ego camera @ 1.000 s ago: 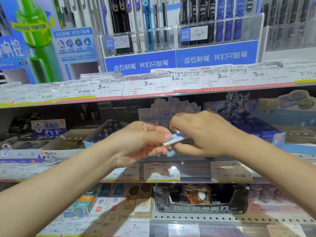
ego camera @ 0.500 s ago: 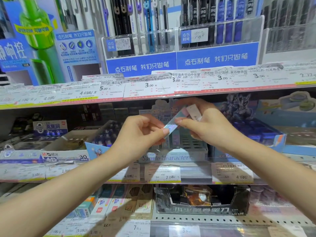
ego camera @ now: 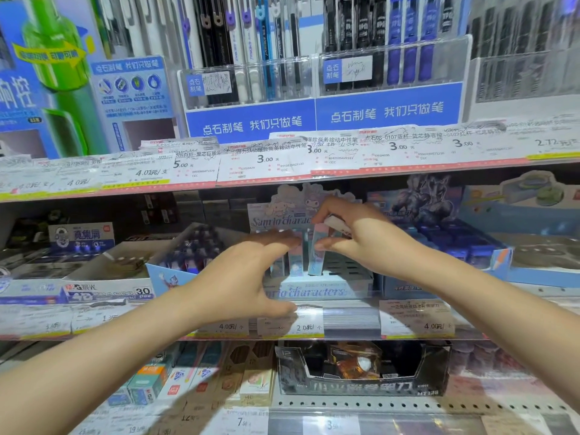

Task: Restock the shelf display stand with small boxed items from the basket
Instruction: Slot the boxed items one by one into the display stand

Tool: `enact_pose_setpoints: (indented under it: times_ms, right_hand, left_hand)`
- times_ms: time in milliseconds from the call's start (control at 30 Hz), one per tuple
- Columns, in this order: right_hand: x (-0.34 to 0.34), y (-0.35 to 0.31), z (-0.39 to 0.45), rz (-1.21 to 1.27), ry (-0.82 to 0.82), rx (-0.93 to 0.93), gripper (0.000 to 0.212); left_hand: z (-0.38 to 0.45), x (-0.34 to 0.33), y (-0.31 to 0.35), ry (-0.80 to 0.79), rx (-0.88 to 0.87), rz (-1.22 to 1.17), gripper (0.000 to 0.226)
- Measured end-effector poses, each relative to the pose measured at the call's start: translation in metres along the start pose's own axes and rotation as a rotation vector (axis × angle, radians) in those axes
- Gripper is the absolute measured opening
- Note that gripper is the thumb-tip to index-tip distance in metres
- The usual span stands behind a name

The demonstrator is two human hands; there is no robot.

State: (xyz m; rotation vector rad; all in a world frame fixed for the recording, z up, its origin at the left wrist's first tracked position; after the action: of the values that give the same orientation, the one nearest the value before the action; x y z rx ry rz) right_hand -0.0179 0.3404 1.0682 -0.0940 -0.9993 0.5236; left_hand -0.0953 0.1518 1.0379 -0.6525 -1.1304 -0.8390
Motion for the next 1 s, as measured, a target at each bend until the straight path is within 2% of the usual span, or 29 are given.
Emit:
enact_pose_setpoints:
  times_ms: [267, 367, 567, 733, 900, 1000]
  right_hand:
    - [-0.002, 0.001, 0.003, -0.059, -0.049, 0.034, 0.025]
    - [-0.003, 0.0, 0.001, -0.006, -0.071, 0.014, 0.024]
    - [-0.004, -0.001, 0.004, -0.08, -0.02, 0.069, 0.028]
    - [-0.006, -0.006, 0.005, -0.116, -0.016, 0.04, 0.026]
    - [-0.01, -0.007, 0.004, -0.127, -0.076, 0.0, 0.011]
    - [-0.002, -0.012, 0.002, -0.124, -0.173, -0.033, 0.025]
  left_hand:
    - [0.0, 0.005, 0.002, -0.023, 0.03, -0.052, 0.082]
    - [-0.001, 0.008, 0.003, -0.022, 0.024, -0.081, 0.08]
    - [-0.002, 0.013, 0.008, 0.011, -0.001, -0.123, 0.079]
    - [-0.002, 0.013, 0.009, 0.05, -0.044, -0.163, 0.083]
    - [-0.002, 0.014, 0.008, 0.036, -0.048, -0.159, 0.087]
    - [-0.002, 0.017, 0.01, 0.033, -0.054, -0.16, 0.081]
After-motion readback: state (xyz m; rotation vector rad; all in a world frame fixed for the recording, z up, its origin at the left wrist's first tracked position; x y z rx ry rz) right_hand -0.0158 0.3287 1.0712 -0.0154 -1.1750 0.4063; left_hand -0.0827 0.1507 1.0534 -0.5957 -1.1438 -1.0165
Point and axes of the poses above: each hand's wrist, its own z-axis towards the middle knuckle, its own x-axis out of the back of the hand, y = z × x, the point moved 1 cm from there along z, towards the middle knuckle
